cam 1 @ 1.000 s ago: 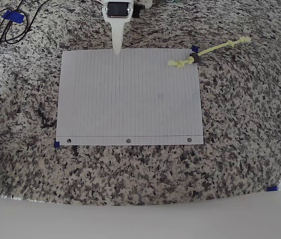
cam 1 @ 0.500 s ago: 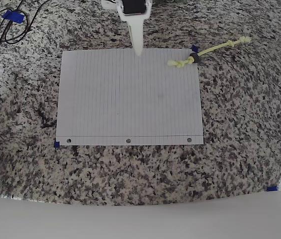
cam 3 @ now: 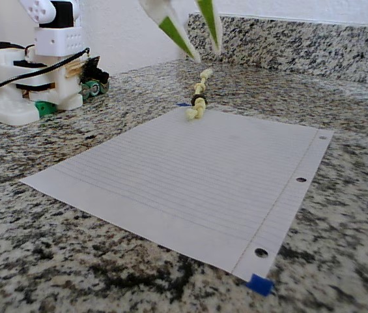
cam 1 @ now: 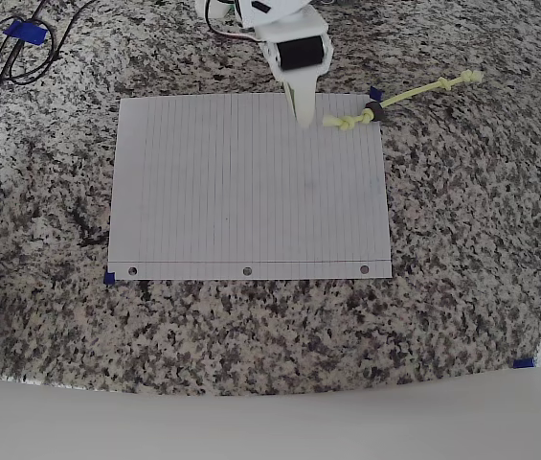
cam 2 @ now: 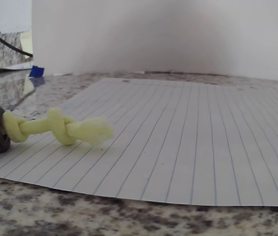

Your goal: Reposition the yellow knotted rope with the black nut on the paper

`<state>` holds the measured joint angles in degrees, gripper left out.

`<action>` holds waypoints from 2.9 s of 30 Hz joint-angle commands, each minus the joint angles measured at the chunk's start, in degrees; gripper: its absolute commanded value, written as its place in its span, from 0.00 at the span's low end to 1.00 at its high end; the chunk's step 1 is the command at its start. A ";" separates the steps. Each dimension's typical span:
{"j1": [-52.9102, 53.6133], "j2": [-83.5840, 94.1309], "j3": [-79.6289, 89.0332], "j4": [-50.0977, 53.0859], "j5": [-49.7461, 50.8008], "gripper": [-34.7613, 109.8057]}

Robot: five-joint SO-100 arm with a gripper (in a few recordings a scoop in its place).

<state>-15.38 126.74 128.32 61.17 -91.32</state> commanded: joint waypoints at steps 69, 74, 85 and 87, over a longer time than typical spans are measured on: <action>-18.54 -37.09 -13.97 0.09 -11.78 0.48; -18.54 -37.79 -14.33 -0.44 -11.87 0.47; -18.54 -37.71 -14.33 -0.35 -11.95 0.27; -18.46 -37.62 -14.33 -0.18 -11.95 0.24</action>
<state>-33.57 88.68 116.10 60.91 -103.10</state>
